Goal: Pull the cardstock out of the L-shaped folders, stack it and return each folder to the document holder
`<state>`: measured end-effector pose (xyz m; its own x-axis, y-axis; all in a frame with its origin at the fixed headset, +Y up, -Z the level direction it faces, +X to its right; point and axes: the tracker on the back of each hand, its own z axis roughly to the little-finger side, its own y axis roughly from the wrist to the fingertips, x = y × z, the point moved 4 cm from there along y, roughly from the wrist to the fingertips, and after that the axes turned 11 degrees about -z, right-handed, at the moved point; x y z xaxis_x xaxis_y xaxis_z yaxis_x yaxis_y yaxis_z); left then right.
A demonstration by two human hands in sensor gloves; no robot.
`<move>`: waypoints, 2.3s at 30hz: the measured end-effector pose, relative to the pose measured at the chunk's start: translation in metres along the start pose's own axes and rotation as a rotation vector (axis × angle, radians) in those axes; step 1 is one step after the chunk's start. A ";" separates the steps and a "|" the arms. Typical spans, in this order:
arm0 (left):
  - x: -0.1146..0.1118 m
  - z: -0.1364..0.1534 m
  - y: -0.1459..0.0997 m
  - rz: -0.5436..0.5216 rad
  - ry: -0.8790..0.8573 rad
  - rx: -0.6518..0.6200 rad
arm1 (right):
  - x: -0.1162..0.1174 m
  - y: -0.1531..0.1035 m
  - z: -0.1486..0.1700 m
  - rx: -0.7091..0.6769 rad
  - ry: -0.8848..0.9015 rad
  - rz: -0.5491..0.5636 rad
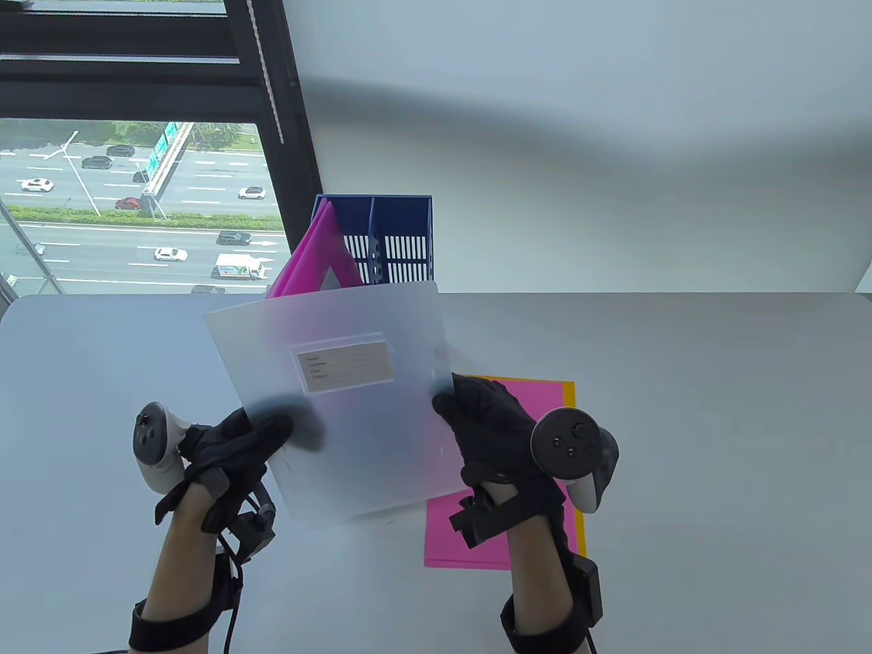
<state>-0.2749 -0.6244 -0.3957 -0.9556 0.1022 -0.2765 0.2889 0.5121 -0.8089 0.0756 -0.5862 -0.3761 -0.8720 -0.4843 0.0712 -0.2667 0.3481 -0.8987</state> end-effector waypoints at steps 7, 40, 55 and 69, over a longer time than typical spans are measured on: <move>-0.010 -0.015 0.001 0.060 0.254 -0.014 | -0.010 -0.005 -0.002 -0.006 -0.051 0.070; 0.027 -0.106 -0.030 -0.524 0.777 -0.158 | -0.037 -0.021 0.002 0.007 -0.050 0.265; 0.005 -0.012 -0.011 -0.443 0.905 0.052 | -0.027 -0.016 0.002 0.011 -0.060 0.222; 0.010 -0.016 -0.013 -0.462 1.042 0.020 | 0.017 0.002 0.001 0.092 -0.434 0.067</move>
<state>-0.2896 -0.6167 -0.3795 -0.5523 0.5705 0.6079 -0.1114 0.6722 -0.7320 0.0607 -0.5938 -0.3774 -0.6281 -0.7617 -0.1590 -0.1608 0.3269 -0.9313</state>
